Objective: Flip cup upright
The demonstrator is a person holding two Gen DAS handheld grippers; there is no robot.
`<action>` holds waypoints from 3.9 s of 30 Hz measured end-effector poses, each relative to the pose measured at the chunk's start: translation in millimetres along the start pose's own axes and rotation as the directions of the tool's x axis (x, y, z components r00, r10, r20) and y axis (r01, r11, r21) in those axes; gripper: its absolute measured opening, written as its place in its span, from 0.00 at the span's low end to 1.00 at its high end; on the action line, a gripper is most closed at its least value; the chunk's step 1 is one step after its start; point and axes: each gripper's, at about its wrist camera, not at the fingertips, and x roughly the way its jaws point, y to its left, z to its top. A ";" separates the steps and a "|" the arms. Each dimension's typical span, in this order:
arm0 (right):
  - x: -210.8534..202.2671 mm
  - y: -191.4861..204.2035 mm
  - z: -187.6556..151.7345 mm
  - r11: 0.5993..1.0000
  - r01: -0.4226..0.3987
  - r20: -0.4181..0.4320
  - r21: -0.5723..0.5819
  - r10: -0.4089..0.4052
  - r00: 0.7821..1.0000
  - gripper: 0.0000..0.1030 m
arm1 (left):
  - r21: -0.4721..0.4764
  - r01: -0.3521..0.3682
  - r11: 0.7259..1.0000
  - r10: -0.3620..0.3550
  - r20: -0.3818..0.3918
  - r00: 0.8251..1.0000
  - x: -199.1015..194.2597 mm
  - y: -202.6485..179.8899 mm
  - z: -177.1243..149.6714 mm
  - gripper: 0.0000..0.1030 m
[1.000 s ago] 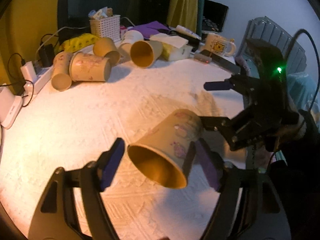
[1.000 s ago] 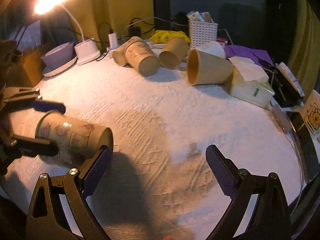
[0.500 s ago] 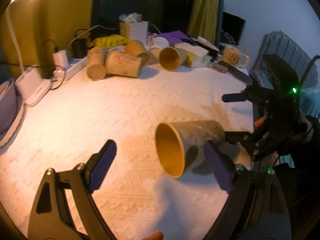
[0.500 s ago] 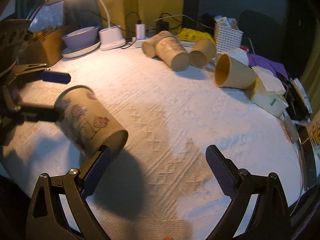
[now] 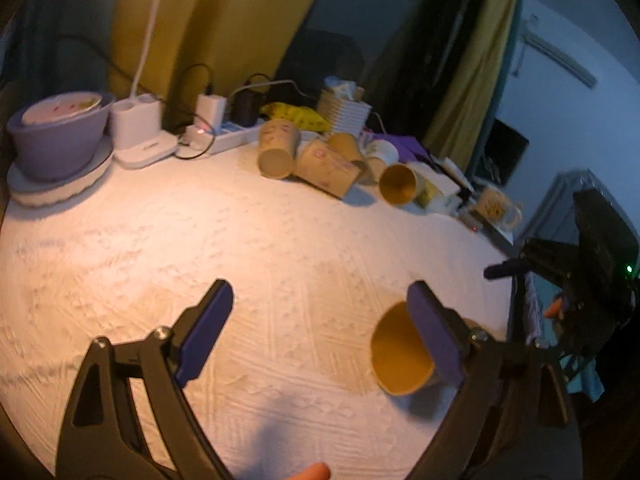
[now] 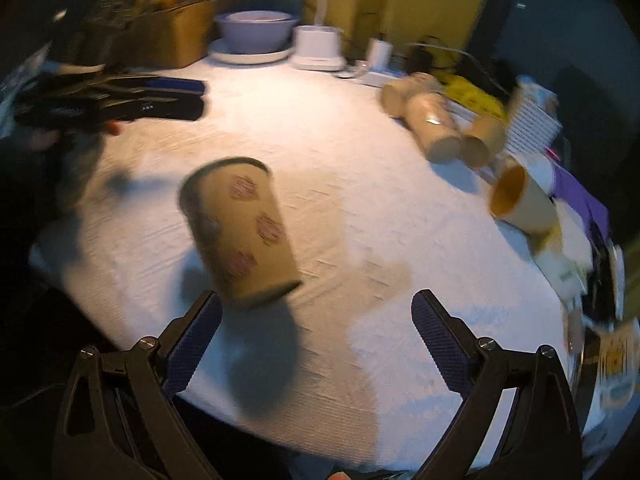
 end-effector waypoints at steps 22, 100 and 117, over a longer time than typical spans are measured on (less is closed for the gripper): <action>79.3 24.7 71.0 0.974 -0.216 -0.260 -0.074 0.191 0.947 0.69 | -0.048 -0.092 0.995 0.091 -0.015 0.996 -3.0 13.3 -7.2 0.87; 5.8 -16.0 -34.7 0.934 0.113 0.241 0.340 -0.203 0.949 0.78 | 0.108 -0.131 0.986 0.125 0.054 0.991 -22.8 -100.4 -35.0 0.87; -70.8 -9.1 -56.3 0.903 0.145 0.315 0.405 -0.287 0.905 0.78 | 0.169 -0.238 0.956 0.193 0.244 0.950 -61.6 -155.8 -27.4 0.87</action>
